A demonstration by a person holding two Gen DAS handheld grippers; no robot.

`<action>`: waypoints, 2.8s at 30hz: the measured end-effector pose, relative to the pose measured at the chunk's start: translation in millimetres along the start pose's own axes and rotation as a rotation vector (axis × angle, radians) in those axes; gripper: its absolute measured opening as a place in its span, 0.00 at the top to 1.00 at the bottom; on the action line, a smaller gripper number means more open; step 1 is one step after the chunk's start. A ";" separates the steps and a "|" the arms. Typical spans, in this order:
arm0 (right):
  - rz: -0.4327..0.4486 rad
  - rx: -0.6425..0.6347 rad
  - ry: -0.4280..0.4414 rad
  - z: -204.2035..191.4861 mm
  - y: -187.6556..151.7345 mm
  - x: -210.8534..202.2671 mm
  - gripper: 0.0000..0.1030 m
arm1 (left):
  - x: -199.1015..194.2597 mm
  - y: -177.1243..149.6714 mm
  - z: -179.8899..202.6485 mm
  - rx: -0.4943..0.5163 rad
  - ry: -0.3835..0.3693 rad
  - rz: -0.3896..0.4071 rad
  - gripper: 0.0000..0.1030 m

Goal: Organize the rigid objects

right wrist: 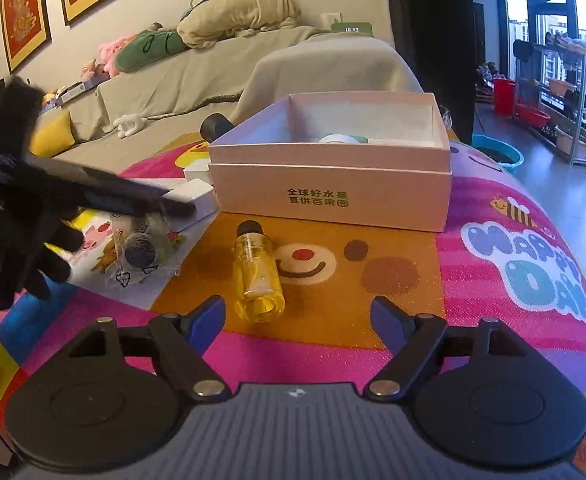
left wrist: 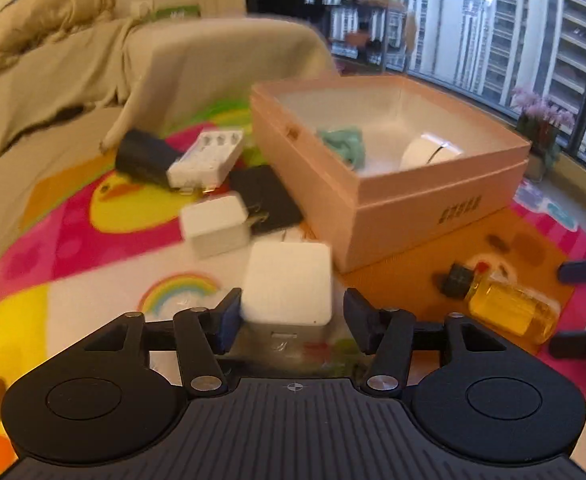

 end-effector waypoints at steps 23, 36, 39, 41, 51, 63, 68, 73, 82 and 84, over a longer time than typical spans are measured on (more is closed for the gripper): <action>-0.144 -0.207 0.002 -37.0 3.3 21.0 0.03 | -94.6 -24.8 -35.6 -0.321 0.024 0.225 0.52; -0.117 -0.372 0.144 -151.7 52.6 94.4 0.45 | -130.0 -111.3 -42.1 -0.366 0.123 0.086 0.52; -0.153 -0.346 0.166 -154.5 55.6 104.3 0.61 | -130.6 -112.1 -36.6 -0.331 0.138 0.077 0.50; -0.161 -0.392 0.199 -157.2 51.3 92.5 0.76 | -127.6 -111.8 -29.8 -0.301 0.153 0.080 0.50; -0.076 -0.253 0.203 -81.9 42.2 -14.3 0.94 | -128.0 -94.6 8.4 -0.217 0.053 0.097 0.52; 0.141 -0.114 0.028 12.5 44.9 -89.9 0.94 | -97.8 79.4 47.3 -0.158 -0.073 0.284 0.52; 0.066 -0.165 0.087 -6.8 14.4 -69.7 0.61 | -78.7 98.2 43.2 -0.250 -0.085 0.268 0.52; -0.036 -0.219 0.186 -47.0 -12.9 -39.7 0.34 | -84.0 54.8 36.0 -0.245 -0.083 0.229 0.52; -0.048 -0.322 0.128 -97.9 -8.2 -7.3 0.34 | -83.1 -35.7 -32.7 -0.479 -0.034 0.175 0.85; -0.009 -0.318 0.092 -91.4 0.1 -12.3 0.34 | -82.4 -45.6 -39.1 -0.486 -0.041 0.170 0.85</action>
Point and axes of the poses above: each gripper's, at about its wrist camera, not at the fingertips, and x roughly the way its jaws point, z to its right, y to its top, the point moved 3 cm from there along x, roughly the way its jaws point, and after that the axes turned 3 degrees about x, right-handed, at the moved point
